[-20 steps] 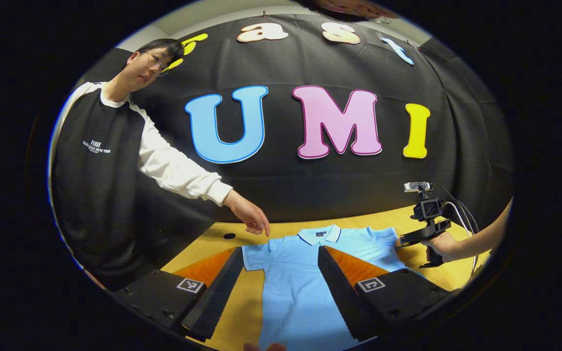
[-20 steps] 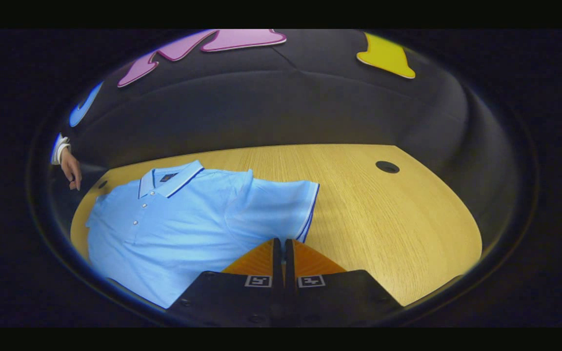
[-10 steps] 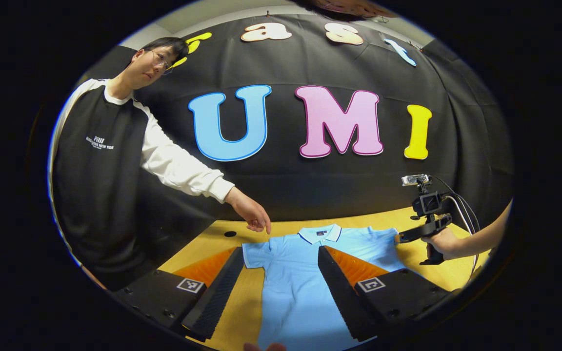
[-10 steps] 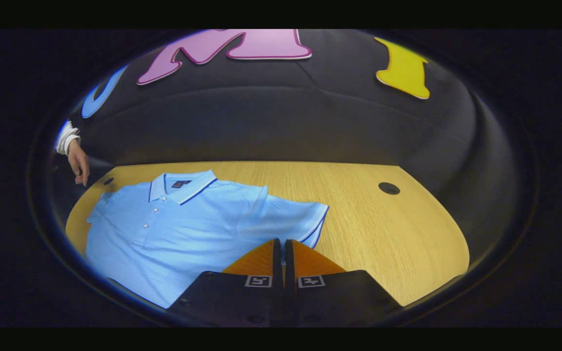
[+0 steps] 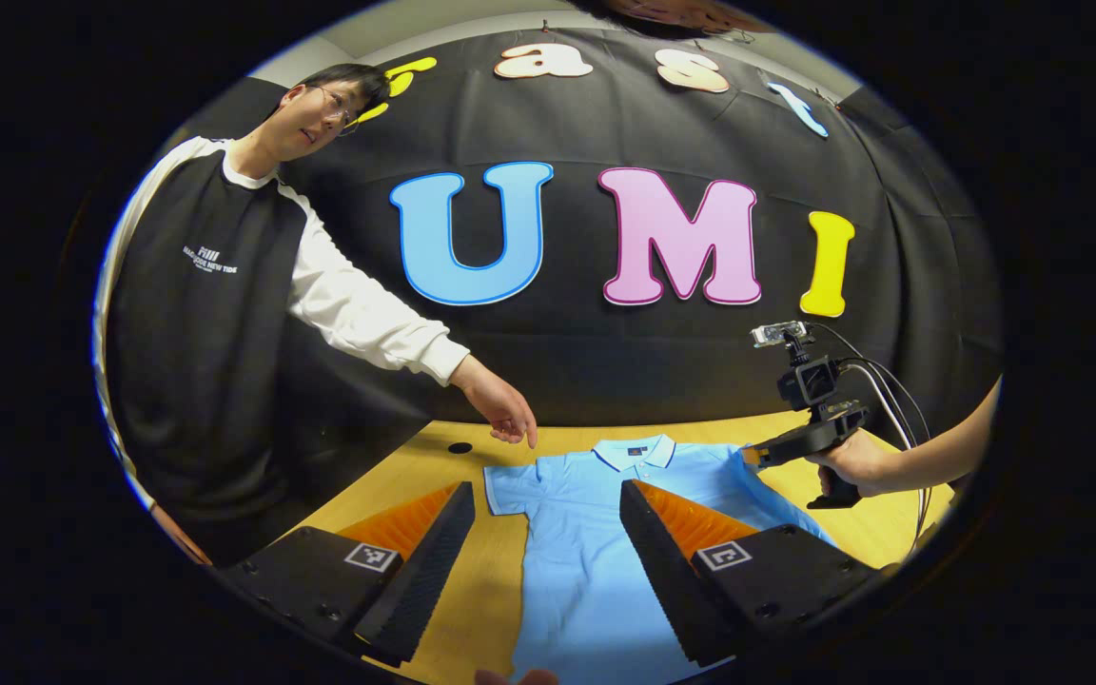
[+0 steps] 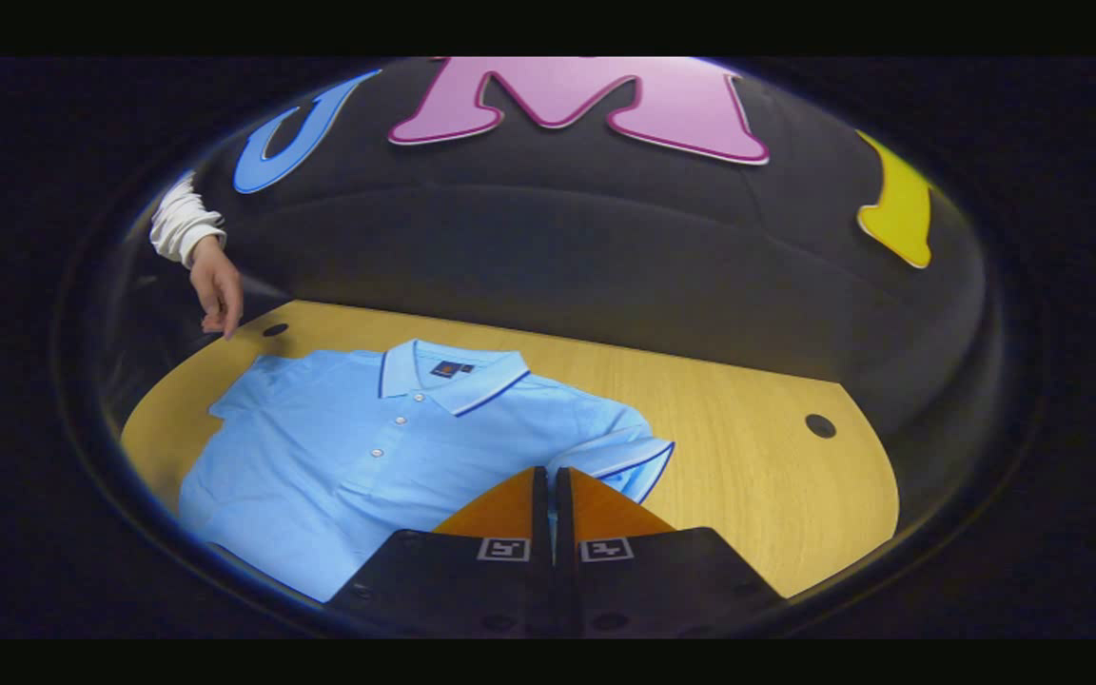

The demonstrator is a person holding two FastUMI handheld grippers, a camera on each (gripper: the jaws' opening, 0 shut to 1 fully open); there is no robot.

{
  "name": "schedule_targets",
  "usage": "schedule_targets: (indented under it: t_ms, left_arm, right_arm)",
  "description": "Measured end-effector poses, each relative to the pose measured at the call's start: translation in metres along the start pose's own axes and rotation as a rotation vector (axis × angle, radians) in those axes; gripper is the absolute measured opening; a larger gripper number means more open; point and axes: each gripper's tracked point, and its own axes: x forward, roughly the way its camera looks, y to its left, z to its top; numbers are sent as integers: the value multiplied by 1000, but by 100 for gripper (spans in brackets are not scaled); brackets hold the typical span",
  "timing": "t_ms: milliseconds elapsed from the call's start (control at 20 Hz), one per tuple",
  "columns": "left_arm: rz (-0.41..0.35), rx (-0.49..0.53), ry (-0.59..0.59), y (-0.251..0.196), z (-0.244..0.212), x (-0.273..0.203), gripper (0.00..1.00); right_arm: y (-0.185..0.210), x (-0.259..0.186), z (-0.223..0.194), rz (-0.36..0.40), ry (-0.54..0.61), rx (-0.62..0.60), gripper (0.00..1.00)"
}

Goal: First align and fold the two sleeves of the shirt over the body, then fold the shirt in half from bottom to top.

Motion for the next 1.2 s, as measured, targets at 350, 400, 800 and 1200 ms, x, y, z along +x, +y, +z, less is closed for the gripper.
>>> schedule_targets:
  t_ms: [350,400,800,1200]
  left_arm:
    - [39,-21,5,28,-10,-13,98]
    - [41,-22,7,31,-12,-13,98]
    - [60,-33,23,44,-17,-13,98]
    - [65,-36,24,44,-17,-13,98]
  right_arm:
    - [87,13,15,113,-1,-106,5]
    - [99,15,15,128,6,-129,10]
    - [140,32,-26,167,114,-251,5]
    - [154,19,-36,219,140,-388,5]
